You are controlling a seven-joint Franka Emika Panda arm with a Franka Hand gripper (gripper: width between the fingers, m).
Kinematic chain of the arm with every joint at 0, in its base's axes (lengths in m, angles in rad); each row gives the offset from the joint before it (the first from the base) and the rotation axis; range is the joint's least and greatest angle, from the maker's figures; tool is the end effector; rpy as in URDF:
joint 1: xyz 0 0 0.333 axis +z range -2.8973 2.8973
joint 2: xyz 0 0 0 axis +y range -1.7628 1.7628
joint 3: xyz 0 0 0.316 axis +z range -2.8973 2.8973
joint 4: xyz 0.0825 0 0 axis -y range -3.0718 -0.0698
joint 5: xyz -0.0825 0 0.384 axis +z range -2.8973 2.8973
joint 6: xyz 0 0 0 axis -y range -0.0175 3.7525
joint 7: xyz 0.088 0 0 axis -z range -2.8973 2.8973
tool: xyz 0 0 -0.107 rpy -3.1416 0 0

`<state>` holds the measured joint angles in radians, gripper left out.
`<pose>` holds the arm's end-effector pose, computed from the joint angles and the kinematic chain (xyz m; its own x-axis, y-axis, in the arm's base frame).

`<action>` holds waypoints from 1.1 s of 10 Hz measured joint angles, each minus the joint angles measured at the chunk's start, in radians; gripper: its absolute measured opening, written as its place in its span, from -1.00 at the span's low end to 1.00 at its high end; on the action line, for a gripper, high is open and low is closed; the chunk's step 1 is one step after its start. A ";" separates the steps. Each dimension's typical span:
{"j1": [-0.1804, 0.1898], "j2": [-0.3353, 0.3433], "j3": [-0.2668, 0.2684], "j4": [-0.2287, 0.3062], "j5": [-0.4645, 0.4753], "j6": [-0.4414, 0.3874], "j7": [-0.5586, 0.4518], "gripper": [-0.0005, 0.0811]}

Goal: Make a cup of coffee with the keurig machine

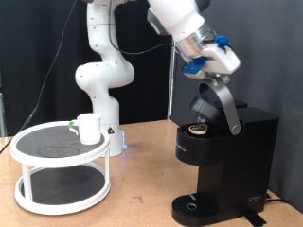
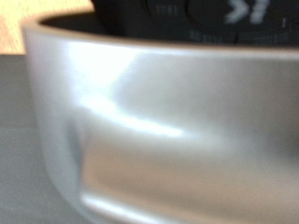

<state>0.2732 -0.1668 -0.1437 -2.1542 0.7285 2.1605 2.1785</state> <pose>0.5154 0.0911 0.4971 -0.6945 -0.4838 -0.5326 -0.6969 0.6365 0.3305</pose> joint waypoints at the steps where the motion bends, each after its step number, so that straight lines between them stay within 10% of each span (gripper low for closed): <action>1: -0.008 0.000 -0.009 -0.007 -0.005 -0.002 -0.012 -0.99; 11: -0.048 -0.015 -0.043 -0.076 -0.059 0.000 -0.087 -0.99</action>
<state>0.2249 -0.1818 -0.1872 -2.2298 0.6699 2.1604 2.0913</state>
